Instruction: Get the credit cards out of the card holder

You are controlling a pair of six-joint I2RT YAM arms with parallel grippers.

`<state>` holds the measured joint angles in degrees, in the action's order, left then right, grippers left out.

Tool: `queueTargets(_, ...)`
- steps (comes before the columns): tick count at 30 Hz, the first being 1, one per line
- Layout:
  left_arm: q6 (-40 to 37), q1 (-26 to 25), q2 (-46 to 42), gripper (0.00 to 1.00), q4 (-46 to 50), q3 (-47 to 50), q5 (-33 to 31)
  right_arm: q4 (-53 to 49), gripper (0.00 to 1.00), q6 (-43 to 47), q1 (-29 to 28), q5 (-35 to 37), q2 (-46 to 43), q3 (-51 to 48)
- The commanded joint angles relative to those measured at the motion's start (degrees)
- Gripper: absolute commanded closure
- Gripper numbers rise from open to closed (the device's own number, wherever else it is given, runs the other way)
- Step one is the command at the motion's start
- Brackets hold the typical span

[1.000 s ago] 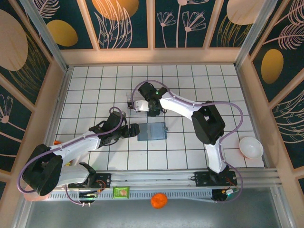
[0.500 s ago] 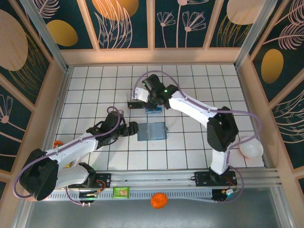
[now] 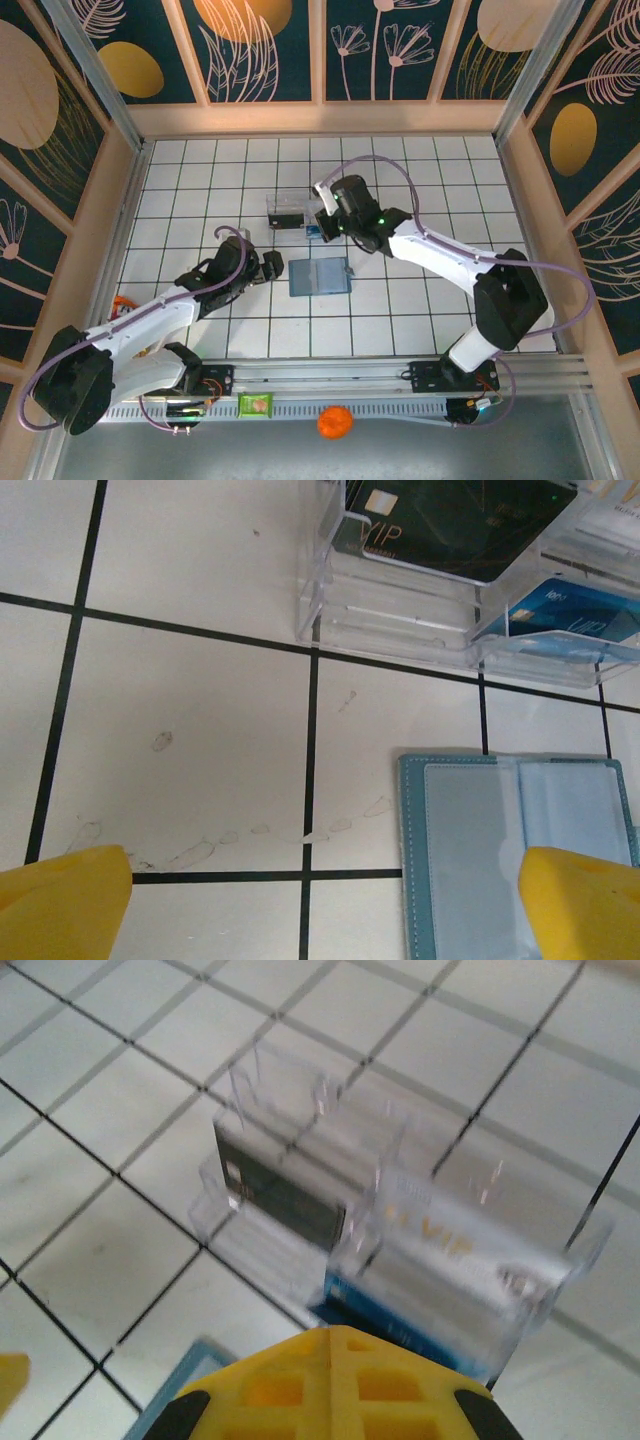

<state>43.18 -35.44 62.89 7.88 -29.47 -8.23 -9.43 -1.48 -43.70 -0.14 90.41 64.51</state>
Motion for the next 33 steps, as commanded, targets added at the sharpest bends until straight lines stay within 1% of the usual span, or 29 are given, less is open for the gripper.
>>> queueTargets(1, 0.5, 0.4, -1.3, 0.01, -0.4, 1.3, -1.1, -1.6, 1.0, -9.2, -0.6, -0.2, 2.4, -3.7)
queueTargets(3, 0.6, 0.4, -1.7, 0.02, -0.4, 1.9, -1.0, -1.5, 1.0, -9.5, -1.6, 2.1, 4.2, -4.1)
queueTargets(7, 0.6, 0.4, -3.2, 0.01, -0.3, 3.0, -1.0, -1.0, 1.0, -9.7, -2.0, 4.2, 8.4, -2.1)
queueTargets(11, 0.7, 0.4, -4.6, 0.01, 0.2, 3.4, -1.3, -2.8, 1.0, -8.9, -2.0, 7.9, 13.9, 2.7)
queueTargets(18, 0.6, 0.4, -5.8, 0.01, 0.8, 4.0, -1.4, -4.3, 1.0, -7.6, -1.7, 13.2, 19.4, 7.8)
queueTargets(24, 0.5, 0.4, -5.9, 0.01, 1.1, 4.1, -1.4, -4.5, 1.0, -7.5, -1.7, 14.7, 20.7, 10.1)
queueTargets(27, 0.5, 0.4, -5.9, 0.01, 1.0, 4.1, -1.2, -4.8, 1.0, -7.4, -2.0, 14.2, 20.4, 10.3)
queueTargets(31, 0.5, 0.4, -5.8, 0.01, 0.6, 4.2, -1.1, -3.6, 1.0, -7.4, -3.6, 14.0, 16.6, 8.1)
queueTargets(33, 0.6, 0.4, -5.7, 0.01, 0.3, 4.1, -1.3, -2.4, 0.94, -7.7, -4.4, 13.4, 13.5, 5.9)
